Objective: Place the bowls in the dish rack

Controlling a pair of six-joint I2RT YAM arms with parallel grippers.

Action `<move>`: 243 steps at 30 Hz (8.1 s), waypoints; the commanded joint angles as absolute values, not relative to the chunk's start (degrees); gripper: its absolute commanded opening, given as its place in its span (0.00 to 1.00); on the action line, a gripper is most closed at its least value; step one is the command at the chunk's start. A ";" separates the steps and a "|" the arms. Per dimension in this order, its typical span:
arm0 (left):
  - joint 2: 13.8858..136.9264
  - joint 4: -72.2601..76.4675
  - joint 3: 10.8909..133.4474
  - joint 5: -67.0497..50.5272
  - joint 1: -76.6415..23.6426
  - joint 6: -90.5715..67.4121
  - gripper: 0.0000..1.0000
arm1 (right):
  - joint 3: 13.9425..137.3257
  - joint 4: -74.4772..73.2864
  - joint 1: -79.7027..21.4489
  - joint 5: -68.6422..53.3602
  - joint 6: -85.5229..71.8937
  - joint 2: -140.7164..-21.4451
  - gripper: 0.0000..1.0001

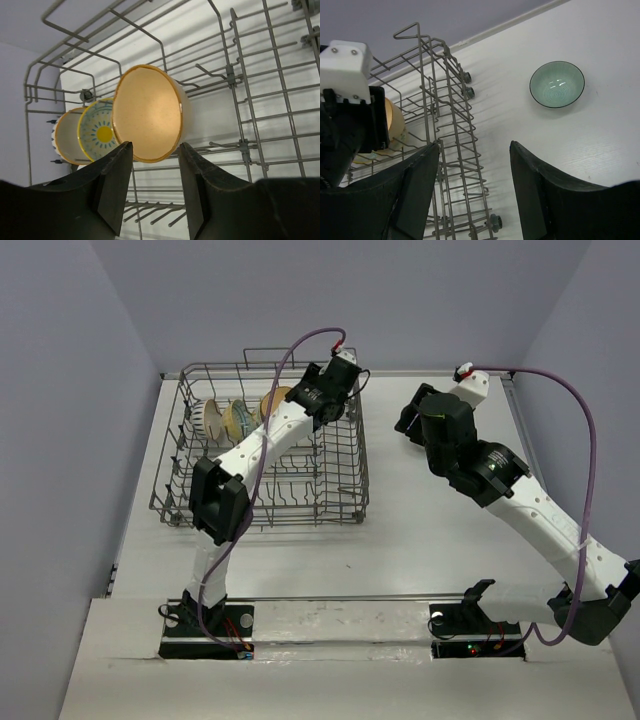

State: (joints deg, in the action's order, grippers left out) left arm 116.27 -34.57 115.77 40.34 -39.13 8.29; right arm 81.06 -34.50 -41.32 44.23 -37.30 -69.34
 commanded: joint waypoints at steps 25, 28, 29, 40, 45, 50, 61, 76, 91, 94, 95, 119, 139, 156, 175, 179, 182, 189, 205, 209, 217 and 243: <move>123.40 -36.74 121.82 30.32 -33.84 5.62 0.54 | 83.15 -35.33 -41.57 46.85 -37.09 -67.50 0.64; 123.66 -36.83 121.82 29.88 -33.84 5.62 0.54 | 83.06 -35.33 -41.57 46.93 -37.26 -67.76 0.64; 124.01 -36.91 121.82 29.71 -33.84 5.54 0.54 | 82.88 -35.33 -41.57 46.93 -37.35 -67.68 0.64; 126.12 -37.53 122.87 29.71 -33.66 5.19 0.54 | 82.35 -35.25 -41.57 47.20 -37.44 -67.15 0.64; 126.65 -37.62 122.96 30.06 -33.66 5.10 0.52 | 82.18 -35.25 -41.57 47.20 -37.44 -66.97 0.64; 126.74 -37.88 123.05 30.67 -33.58 5.01 0.46 | 82.09 -35.25 -41.57 47.29 -37.44 -66.97 0.65; 126.39 -38.58 123.93 32.52 -33.66 4.83 0.00 | 82.00 -35.07 -41.57 47.20 -37.53 -67.06 0.64; 116.29 -39.20 129.37 27.62 -35.60 3.08 0.00 | 82.88 -34.89 -41.57 47.02 -37.09 -67.59 0.64; 90.97 9.09 84.04 -25.55 -31.91 -25.47 0.00 | 82.44 -35.24 -41.57 46.76 -37.00 -66.18 0.64; 89.74 15.27 77.44 -28.81 -31.90 -30.49 0.00 | 82.09 -35.33 -41.57 46.84 -37.26 -65.92 0.64; 89.91 18.60 75.34 -29.87 -31.73 -31.46 0.00 | 82.00 -35.42 -41.57 46.85 -37.27 -65.83 0.64; 100.37 46.29 63.37 -44.03 -28.13 -48.86 0.00 | 80.24 -35.60 -41.57 47.02 -37.88 -66.09 0.64; 102.13 52.47 57.75 -44.65 -26.02 -52.56 0.00 | 79.45 -34.28 -41.57 44.74 -37.44 -68.46 0.64; 103.01 47.99 58.71 -43.51 -25.66 -50.27 0.00 | 81.56 -28.30 -41.57 32.61 -32.61 -78.31 0.66; 103.27 45.62 59.59 -42.89 -25.58 -49.31 0.00 | 81.83 -25.93 -41.57 29.44 -32.25 -86.39 0.61; 103.18 45.09 59.59 -42.63 -25.58 -49.57 0.00 | 81.12 -25.58 -41.57 29.97 -32.96 -87.01 0.52; 103.01 44.56 59.24 -42.28 -25.40 -49.57 0.00 | 80.68 -25.40 -41.57 30.15 -33.22 -87.19 0.44; 101.78 40.70 58.80 -39.56 -24.87 -48.34 0.00 | 80.33 -25.40 -41.57 30.59 -33.66 -87.19 0.34; 98.26 30.76 58.18 -32.52 -23.29 -43.59 0.02 | 79.89 -25.40 -41.57 30.94 -34.01 -87.54 0.34; 97.65 28.92 58.09 -31.03 -23.03 -42.98 0.02 | 79.89 -25.40 -41.57 30.94 -34.10 -87.63 0.34; 95.54 21.19 59.85 -26.11 -22.68 -38.86 0.05 | 79.80 -25.40 -41.57 31.20 -34.10 -87.89 0.34; 93.34 7.82 62.40 -15.56 -22.15 -32.78 0.31 | 79.19 -25.58 -41.57 32.08 -34.98 -88.15 0.33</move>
